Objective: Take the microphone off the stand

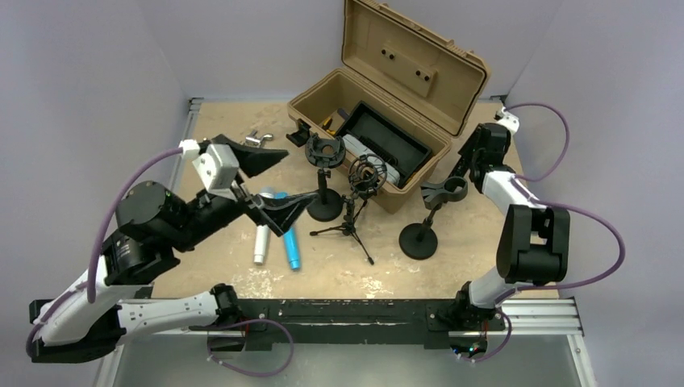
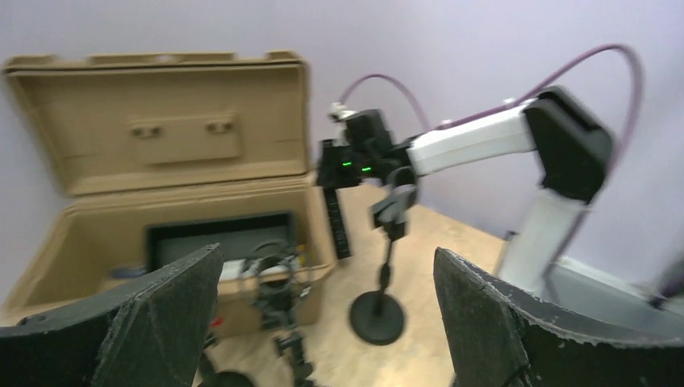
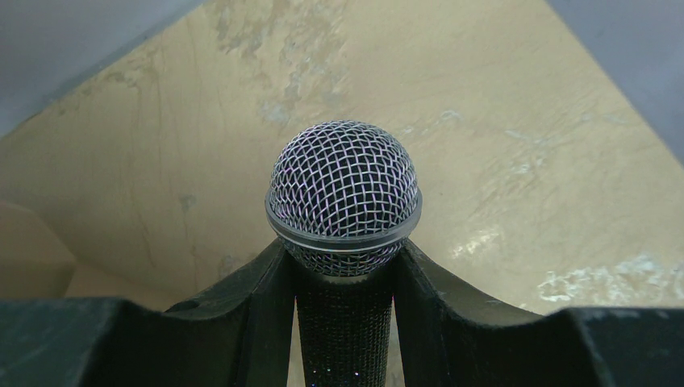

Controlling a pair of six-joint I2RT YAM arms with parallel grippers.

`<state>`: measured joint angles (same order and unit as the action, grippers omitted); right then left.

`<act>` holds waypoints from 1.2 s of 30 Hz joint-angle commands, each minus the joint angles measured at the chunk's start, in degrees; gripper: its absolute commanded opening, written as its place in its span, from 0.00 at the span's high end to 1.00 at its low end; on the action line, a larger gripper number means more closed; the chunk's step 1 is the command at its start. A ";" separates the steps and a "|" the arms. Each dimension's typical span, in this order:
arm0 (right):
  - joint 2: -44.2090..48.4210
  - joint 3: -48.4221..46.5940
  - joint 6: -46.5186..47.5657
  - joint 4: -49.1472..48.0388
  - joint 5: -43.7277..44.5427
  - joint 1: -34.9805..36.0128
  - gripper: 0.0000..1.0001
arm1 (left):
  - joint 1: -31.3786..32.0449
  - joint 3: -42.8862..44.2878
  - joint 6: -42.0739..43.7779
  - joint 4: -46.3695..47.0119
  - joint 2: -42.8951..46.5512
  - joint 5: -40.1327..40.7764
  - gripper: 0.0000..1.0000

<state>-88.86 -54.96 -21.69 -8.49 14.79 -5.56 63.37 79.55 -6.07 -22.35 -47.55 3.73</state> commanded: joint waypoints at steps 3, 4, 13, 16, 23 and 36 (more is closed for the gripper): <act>-4.43 0.56 -2.61 -5.92 -5.68 -0.61 0.97 | -0.27 -12.47 10.42 2.96 7.00 17.97 0.00; -4.97 1.01 -2.83 -6.57 -5.29 -0.77 0.94 | -0.27 -14.23 11.15 4.68 7.93 17.97 0.00; -6.99 4.06 -4.45 -10.23 -5.97 -2.30 0.79 | -0.13 -17.06 15.51 6.30 8.67 20.97 0.04; -7.92 3.32 -4.87 -9.44 -7.70 -2.34 0.71 | -0.09 -17.40 15.71 6.54 8.60 21.50 0.06; -9.97 3.30 -5.16 -9.29 -10.08 -2.31 0.48 | 0.13 -18.85 16.30 8.20 9.91 22.52 0.07; -1.77 -1.70 -7.96 3.87 -3.84 -2.35 0.26 | 0.43 -18.88 16.52 7.93 9.72 23.10 0.07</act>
<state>-97.65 -51.88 -27.62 -10.79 6.94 -7.90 63.46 60.69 9.26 -16.80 -37.76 25.98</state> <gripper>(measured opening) 0.702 0.929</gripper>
